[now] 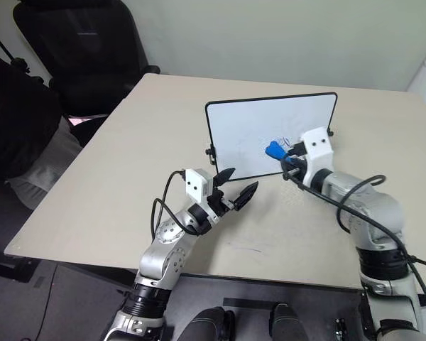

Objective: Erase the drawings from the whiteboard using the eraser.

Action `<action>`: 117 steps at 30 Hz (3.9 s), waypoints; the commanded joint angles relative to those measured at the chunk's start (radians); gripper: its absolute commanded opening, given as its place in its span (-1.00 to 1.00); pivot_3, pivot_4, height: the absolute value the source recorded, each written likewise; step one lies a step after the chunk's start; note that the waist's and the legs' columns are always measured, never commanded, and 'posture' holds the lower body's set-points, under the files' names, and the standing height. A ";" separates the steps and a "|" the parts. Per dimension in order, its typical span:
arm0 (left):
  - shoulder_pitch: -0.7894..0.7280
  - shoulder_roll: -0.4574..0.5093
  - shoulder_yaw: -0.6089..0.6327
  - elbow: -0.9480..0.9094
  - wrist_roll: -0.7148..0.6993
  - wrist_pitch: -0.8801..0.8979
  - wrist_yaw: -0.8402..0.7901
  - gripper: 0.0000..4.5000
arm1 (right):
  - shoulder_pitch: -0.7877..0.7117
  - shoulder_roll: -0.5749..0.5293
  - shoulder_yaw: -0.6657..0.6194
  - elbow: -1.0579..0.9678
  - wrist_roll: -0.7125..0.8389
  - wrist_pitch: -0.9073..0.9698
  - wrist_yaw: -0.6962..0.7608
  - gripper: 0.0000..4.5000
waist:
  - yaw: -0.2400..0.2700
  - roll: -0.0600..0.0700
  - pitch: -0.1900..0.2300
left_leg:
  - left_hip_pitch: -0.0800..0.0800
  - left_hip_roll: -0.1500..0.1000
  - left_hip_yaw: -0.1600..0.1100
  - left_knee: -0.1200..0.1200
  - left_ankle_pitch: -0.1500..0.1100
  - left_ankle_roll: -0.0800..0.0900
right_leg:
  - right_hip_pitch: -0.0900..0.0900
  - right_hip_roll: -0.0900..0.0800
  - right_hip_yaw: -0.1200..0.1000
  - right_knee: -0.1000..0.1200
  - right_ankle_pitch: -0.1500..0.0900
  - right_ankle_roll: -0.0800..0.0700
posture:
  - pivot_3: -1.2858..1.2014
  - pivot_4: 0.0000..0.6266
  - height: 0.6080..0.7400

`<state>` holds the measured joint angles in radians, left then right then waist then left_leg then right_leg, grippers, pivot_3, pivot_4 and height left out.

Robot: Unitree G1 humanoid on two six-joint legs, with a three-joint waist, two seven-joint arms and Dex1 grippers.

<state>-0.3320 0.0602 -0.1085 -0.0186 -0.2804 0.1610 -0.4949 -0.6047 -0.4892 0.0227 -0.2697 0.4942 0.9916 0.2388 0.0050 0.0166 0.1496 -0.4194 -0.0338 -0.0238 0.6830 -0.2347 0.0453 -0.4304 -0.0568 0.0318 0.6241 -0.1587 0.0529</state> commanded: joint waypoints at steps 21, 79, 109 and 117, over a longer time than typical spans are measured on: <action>-0.002 0.008 0.020 -0.051 -0.011 0.001 0.007 1.00 | -0.196 0.139 -0.034 0.354 -0.269 -0.172 -0.095 -0.85 | -0.001 0.000 0.000 | 0.000 0.001 0.000 0.000 -0.001 0.000 | -0.001 0.000 -0.001 -0.005 0.007 -0.006 | 0.03 -0.52 1.00; -0.003 0.018 0.020 -0.059 -0.016 0.005 0.014 1.00 | -0.331 0.266 -0.108 0.577 -0.408 -0.089 -0.255 -0.85 | -0.014 0.000 0.000 | -0.006 0.005 0.000 -0.005 0.004 -0.009 | -0.008 0.003 -0.002 -0.014 0.028 -0.012 | 0.03 -0.52 1.00; -0.004 0.017 0.015 -0.055 -0.013 -0.002 0.013 1.00 | -0.369 0.277 -0.117 0.604 -0.434 -0.107 -0.242 -0.85 | -0.023 0.001 0.001 | -0.010 0.009 0.001 -0.004 0.003 -0.010 | -0.013 0.005 -0.002 -0.014 0.033 -0.018 | 0.03 -0.52 1.00; -0.005 0.014 0.012 -0.052 -0.011 -0.003 0.012 1.00 | -0.335 0.330 -0.008 0.485 -0.413 -0.086 -0.153 -0.85 | -0.033 0.001 0.001 | -0.010 0.011 0.001 -0.004 0.007 -0.004 | -0.015 0.006 -0.003 -0.014 0.033 -0.018 | 0.03 -0.52 1.00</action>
<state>-0.3259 0.0777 -0.0922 -0.0431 -0.2893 0.1733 -0.4780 -0.9258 -0.1785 -0.0233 0.2903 0.0734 0.9091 0.0553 -0.0280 0.0174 0.1501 -0.4293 -0.0228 -0.0225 0.6788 -0.2261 0.0446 -0.4453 -0.0501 0.0293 0.6101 -0.1259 0.0354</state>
